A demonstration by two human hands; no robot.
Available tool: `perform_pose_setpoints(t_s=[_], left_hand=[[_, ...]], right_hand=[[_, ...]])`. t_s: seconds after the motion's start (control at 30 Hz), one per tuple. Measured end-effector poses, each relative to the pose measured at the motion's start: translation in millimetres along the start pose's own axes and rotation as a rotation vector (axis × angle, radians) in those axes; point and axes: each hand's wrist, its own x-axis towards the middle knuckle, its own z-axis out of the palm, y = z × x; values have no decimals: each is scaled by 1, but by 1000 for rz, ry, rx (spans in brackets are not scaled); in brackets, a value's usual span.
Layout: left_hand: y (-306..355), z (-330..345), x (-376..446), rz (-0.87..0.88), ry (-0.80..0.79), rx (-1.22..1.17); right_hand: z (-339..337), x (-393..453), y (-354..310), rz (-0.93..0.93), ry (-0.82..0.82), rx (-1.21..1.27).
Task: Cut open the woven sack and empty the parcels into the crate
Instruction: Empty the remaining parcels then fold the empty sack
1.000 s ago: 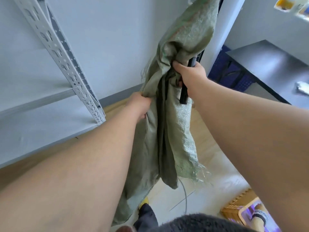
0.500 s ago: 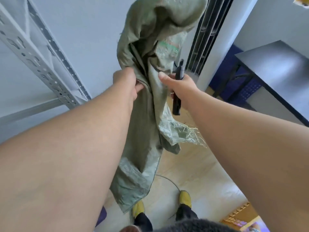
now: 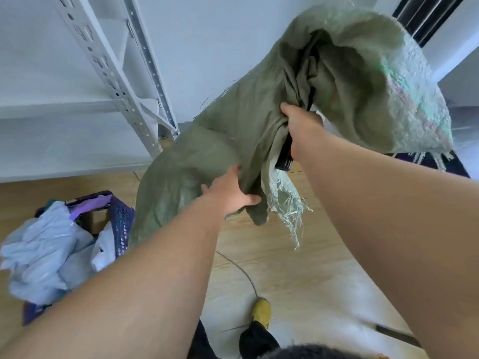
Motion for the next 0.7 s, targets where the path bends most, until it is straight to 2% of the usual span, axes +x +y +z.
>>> perform_pose_setpoints(t_s=[0.07, 0.1, 0.2, 0.23, 0.33, 0.43, 0.5, 0.6, 0.63, 0.7], left_hand=[[-6, 27, -1, -27, 44, -18], [-8, 34, -1, -53, 18, -73], [-16, 48, -9, -171, -139, -401], [-19, 54, -14, -224, -144, -503], [-34, 61, -23, -374, 36, -692], [-60, 47, -30, -509, 212, -818], [-81, 38, -36, -517, 270, -825], [-102, 21, -52, -464, 348, -952], [-107, 15, -56, -437, 357, -1011], [-112, 3, -64, -374, 309, -1071]], right_hand=[[-4, 5, 1, 17, -24, -21], [-6, 5, 5, 28, -24, -40], [-1, 4, 26, 100, 8, -115], [3, 1, 34, 120, -9, -162], [22, -8, 53, 166, -184, -423], [35, -26, 68, 111, -331, -807], [44, -43, 81, 118, -505, -1064], [60, -70, 111, 169, -748, -1281], [66, -78, 122, 168, -768, -1298], [79, -85, 143, 142, -633, -1185]])
